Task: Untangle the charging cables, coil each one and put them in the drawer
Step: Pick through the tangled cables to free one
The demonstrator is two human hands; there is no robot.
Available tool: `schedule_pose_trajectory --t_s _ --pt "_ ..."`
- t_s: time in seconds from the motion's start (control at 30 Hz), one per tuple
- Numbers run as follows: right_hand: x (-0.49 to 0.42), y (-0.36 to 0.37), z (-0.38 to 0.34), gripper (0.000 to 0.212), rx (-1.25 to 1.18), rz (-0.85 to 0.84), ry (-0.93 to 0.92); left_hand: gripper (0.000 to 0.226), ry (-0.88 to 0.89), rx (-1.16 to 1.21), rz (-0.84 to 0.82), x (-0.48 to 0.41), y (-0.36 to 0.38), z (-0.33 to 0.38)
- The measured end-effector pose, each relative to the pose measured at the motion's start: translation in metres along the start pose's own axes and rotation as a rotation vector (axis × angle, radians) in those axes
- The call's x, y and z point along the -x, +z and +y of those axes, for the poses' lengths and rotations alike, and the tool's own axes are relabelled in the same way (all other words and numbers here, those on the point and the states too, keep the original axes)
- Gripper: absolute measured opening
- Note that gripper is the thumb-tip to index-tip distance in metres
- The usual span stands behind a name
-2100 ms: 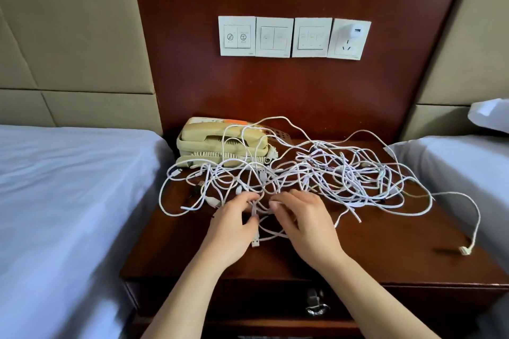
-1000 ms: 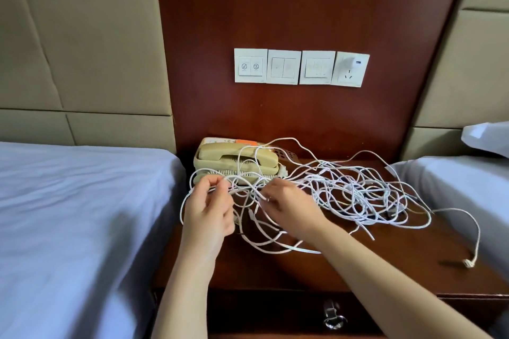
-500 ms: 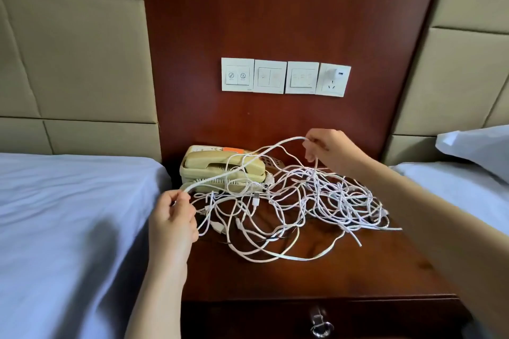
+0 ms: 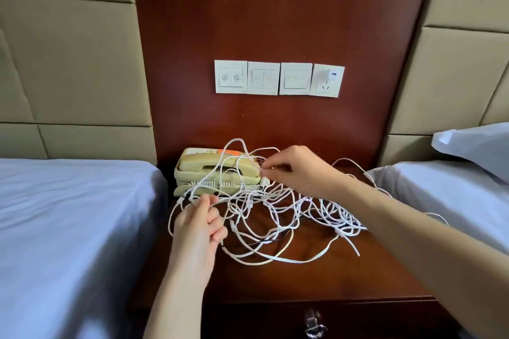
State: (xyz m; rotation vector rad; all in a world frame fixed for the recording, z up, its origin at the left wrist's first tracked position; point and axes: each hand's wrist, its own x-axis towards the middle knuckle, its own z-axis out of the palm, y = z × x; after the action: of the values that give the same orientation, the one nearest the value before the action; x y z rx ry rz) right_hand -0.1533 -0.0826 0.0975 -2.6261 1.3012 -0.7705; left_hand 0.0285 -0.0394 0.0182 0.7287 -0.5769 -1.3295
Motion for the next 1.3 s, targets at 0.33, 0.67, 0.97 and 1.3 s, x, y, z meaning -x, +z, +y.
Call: schedule_pose_trajectory --t_s 0.33,0.67,0.97,1.3 --pt "0.002 0.042 -0.036 0.017 0.184 -0.220 -0.151 0.015 0.158 -0.283 0.011 -0.005 -0.006 -0.004" --pt "-0.004 -0.008 0.044 0.026 0.031 -0.345 0.218 0.016 0.260 -0.263 0.360 -0.016 -0.041 0.005" --pt "-0.014 -0.043 0.039 0.025 -0.098 -0.098 0.274 0.020 0.225 -0.236 0.450 -0.019 -0.046 0.007" --pt "-0.039 0.000 -0.043 0.019 -0.004 -0.487 -0.027 0.022 0.299 -0.505 0.102 0.000 -0.016 0.006"
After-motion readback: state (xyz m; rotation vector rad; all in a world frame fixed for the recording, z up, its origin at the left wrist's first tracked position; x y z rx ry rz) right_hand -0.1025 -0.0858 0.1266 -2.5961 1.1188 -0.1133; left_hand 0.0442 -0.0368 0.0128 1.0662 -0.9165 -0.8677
